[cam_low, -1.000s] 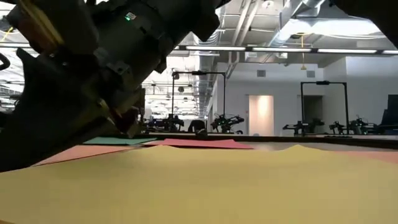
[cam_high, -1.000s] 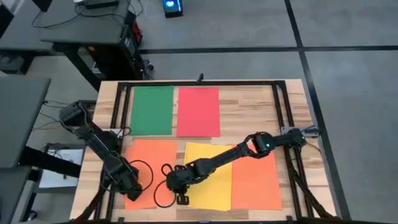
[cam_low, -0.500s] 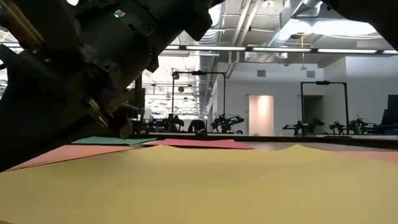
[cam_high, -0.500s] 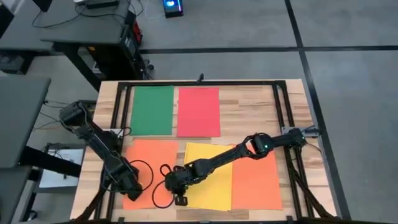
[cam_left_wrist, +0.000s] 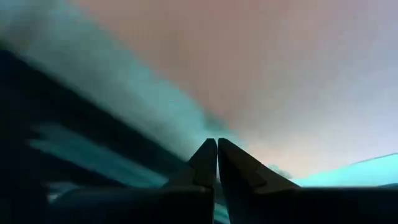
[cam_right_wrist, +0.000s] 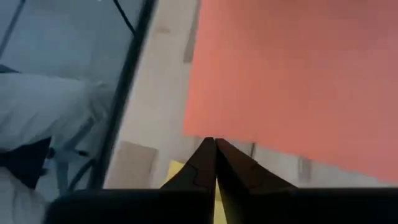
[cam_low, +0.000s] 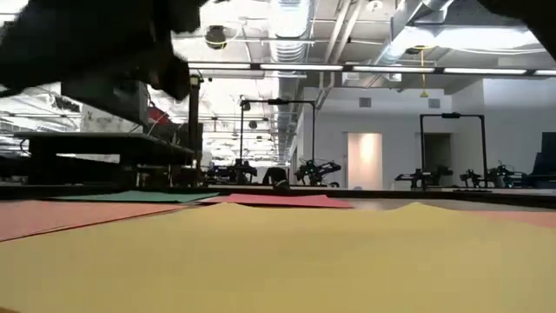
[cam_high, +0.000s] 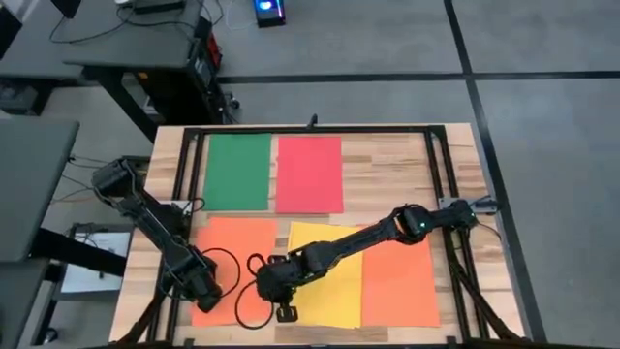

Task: Organize paper
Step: Stack the orange paper on top of the orange paper

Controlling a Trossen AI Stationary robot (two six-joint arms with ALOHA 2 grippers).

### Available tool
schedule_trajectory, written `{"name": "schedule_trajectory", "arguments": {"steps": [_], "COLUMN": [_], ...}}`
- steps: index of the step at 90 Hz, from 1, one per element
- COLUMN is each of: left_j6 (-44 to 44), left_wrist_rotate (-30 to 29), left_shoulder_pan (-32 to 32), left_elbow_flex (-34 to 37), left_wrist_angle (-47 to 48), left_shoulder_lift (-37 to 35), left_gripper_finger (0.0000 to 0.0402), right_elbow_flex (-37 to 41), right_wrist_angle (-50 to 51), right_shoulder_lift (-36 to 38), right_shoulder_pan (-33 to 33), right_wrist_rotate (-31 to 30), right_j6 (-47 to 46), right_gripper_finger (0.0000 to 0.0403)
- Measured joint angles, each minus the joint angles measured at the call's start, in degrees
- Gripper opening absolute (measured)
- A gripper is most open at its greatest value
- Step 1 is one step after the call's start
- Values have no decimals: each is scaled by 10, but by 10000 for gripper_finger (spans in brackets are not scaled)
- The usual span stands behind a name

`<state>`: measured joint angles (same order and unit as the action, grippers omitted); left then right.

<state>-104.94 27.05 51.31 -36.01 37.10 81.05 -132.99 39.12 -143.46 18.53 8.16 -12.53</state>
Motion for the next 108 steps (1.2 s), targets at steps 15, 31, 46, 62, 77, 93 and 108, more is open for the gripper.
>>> {"name": "schedule_trajectory", "arguments": {"steps": [15, 31, 46, 62, 77, 93, 108], "left_j6": [16, 81, 176, 259, 282, 276, 260], "left_wrist_rotate": [-82, -211, -193, -143, -139, -147, -129], "left_shoulder_pan": [5, 39, 55, 58, 60, 60, 65], "left_elbow_flex": [-88, -164, -196, -247, -288, -285, -269], "left_wrist_angle": [194, 177, 86, 9, 5, -1, -34], "left_shoulder_lift": [-31, -8, 89, 202, 242, 241, 241], "left_gripper_finger": [0, 0, 0, 0, 0, 0, 0], "right_elbow_flex": [1, 1, 1, 8, 41, 71, 86], "right_wrist_angle": [15, 24, 23, 46, 48, 26, 20], "right_shoulder_lift": [16, 17, 16, 17, 16, 16, 16], "right_shoulder_pan": [-33, -93, -161, -206, -213, -211, -213], "right_wrist_rotate": [-62, -100, -127, -119, -94, -89, -81], "right_j6": [21, 11, -23, -35, -29, -29, -36], "right_gripper_finger": [0, 0, 0, 0, 0, 0, 0]}}
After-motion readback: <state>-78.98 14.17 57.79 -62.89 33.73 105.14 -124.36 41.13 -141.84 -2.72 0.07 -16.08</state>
